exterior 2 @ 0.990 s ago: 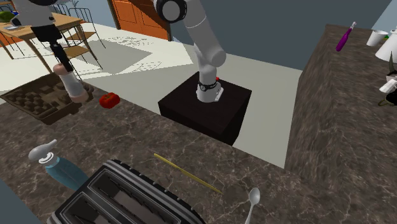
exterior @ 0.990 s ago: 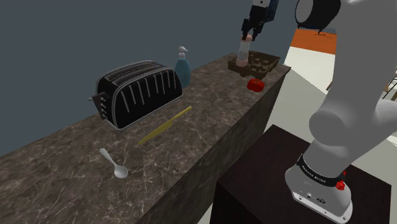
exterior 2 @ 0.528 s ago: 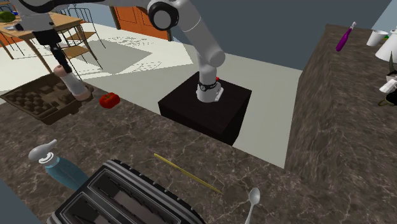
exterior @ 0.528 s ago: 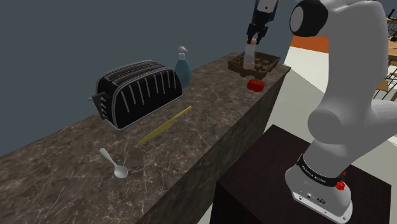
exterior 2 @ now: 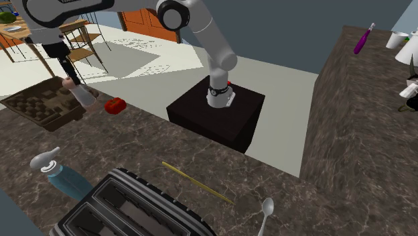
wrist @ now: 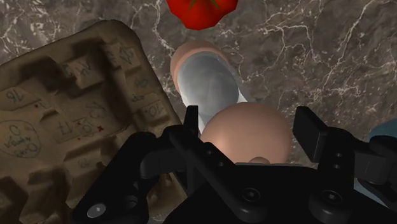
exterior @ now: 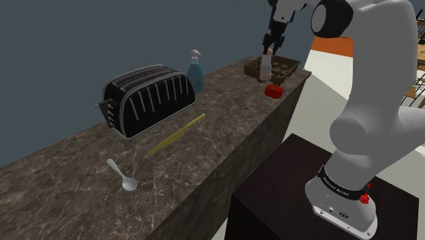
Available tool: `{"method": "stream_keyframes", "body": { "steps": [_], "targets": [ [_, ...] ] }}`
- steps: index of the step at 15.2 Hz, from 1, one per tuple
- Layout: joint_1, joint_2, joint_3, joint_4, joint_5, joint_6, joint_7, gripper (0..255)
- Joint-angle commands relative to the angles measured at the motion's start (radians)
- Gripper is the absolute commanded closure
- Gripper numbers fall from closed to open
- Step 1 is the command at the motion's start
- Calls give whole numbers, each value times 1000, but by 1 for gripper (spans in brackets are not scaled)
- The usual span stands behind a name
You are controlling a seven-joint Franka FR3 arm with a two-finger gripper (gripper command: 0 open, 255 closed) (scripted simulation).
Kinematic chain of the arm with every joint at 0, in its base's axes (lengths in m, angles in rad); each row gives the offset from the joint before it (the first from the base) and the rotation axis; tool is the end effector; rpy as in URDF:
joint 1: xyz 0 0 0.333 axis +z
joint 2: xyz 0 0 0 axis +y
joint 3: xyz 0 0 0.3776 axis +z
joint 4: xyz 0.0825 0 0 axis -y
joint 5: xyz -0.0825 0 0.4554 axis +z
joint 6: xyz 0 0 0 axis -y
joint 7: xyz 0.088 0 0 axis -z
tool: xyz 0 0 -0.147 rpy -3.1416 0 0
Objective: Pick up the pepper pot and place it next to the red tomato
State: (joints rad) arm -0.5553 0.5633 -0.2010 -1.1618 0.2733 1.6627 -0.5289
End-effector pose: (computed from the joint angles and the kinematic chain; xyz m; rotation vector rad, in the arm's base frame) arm 0.6425 -0.4997 0.4752 -2.9572 0.3448 -0.0826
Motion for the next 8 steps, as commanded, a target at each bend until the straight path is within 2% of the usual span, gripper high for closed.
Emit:
{"method": "stream_keyframes", "body": {
  "steps": [1,8],
  "targets": [
    [2,-2,0,-32,1,30,-7,255],
    [9,1,1,-122,5,120,-24,255]
  ]
}}
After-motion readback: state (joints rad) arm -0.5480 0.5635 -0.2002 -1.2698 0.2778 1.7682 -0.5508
